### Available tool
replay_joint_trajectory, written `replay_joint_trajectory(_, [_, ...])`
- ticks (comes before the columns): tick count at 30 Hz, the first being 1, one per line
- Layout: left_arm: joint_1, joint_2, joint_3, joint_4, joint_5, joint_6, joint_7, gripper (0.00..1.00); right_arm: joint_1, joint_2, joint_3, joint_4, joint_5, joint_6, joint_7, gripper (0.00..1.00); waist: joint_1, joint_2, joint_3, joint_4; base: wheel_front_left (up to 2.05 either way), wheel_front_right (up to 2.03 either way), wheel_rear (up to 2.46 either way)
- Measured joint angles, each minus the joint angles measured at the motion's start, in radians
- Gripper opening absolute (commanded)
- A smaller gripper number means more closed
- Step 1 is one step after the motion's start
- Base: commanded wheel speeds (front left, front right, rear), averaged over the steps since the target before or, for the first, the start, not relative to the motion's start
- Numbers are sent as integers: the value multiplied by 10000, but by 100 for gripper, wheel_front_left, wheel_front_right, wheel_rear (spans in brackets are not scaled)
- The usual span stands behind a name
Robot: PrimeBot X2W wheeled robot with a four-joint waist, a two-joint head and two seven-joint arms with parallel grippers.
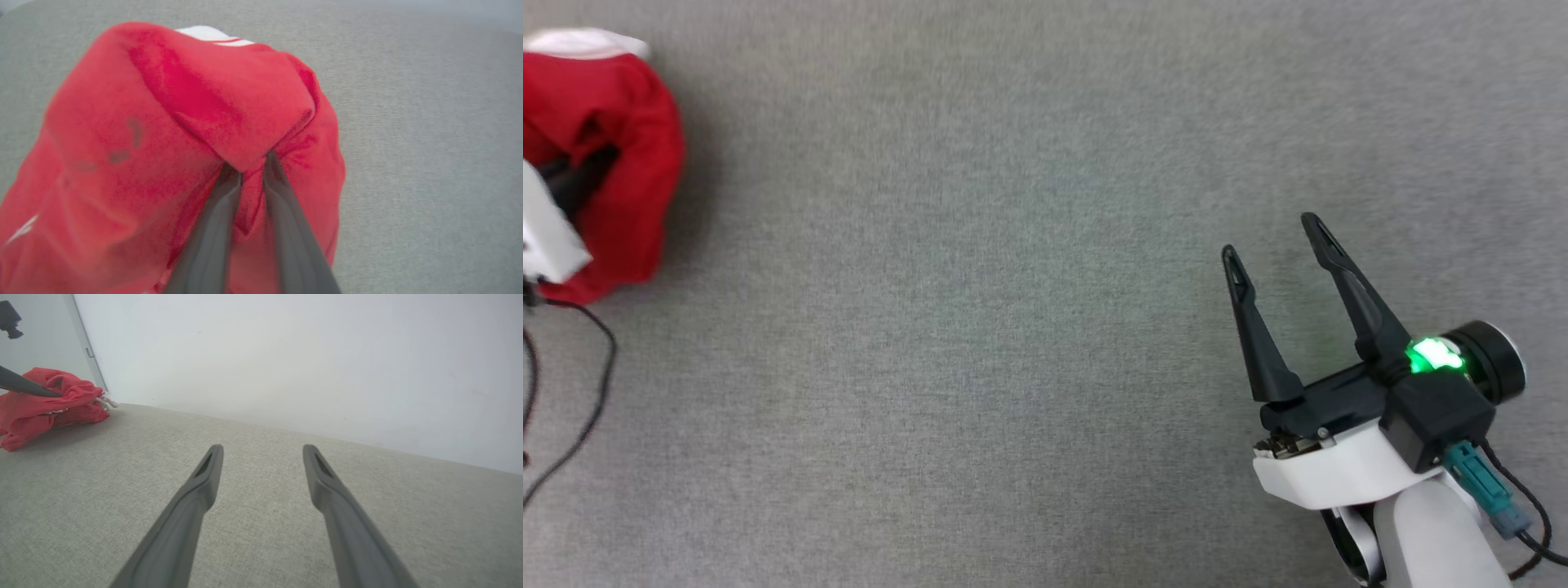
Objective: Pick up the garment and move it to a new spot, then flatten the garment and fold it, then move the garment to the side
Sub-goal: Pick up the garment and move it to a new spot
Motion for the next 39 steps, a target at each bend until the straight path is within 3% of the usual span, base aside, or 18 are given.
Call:
replay_joint_trajectory(5, [459, -238, -1026, -807, 25, 0, -671, 0, 265, 0, -180, 98, 167, 0, -2, 100, -1, 0, -894, -278, 0, 0, 0])
replay_joint_trajectory(10, [738, -1200, -2033, -1300, 328, 2, -1281, 0, 569, -2, -462, 163, 253, -2, 0, 100, -1, 0, -1679, -675, 0, 0, 0])
replay_joint_trajectory(17, [1136, -3101, -3336, -1448, 633, 0, -1967, 0, 762, -6, -702, 146, 326, -2, -2, 100, -2, 0, -2369, -1484, 0, 0, 0])
replay_joint_trajectory(27, [1157, -5388, -5482, -151, 1613, 0, -2867, 0, 868, -12, -901, 13, 456, -2, 0, 100, -2, 0, -2654, -2682, 0, 0, 0])
replay_joint_trajectory(28, [1156, -5553, -5678, 27, 1724, 0, -2940, 13, 892, -12, -880, 12, 470, -2, 0, 100, -2, 0, -2640, -2754, 0, 0, 0])
replay_joint_trajectory(29, [1156, -5716, -5827, 213, 1825, 0, -3083, 93, 910, -12, -878, 13, 485, -2, -2, 100, -2, 0, -2622, -2813, 0, 0, 0])
replay_joint_trajectory(30, [1156, -5889, -5923, 403, 1941, 0, -3252, 100, 916, -12, -861, 13, 502, -2, 0, 100, -1, 0, -2601, -2857, 0, 0, 0])
replay_joint_trajectory(34, [1154, -6345, -6370, 882, 2025, 0, -3699, 100, 918, -10, -897, 21, 527, -2, 0, 100, -2, 1, -2622, -2910, 0, 0, 0])
replay_joint_trajectory(39, [1093, -6307, -6612, 953, 1994, 0, -4546, 100, 973, -10, -1064, 71, 525, -2, 0, 100, -1, 0, -2792, -2662, 0, 0, 0])
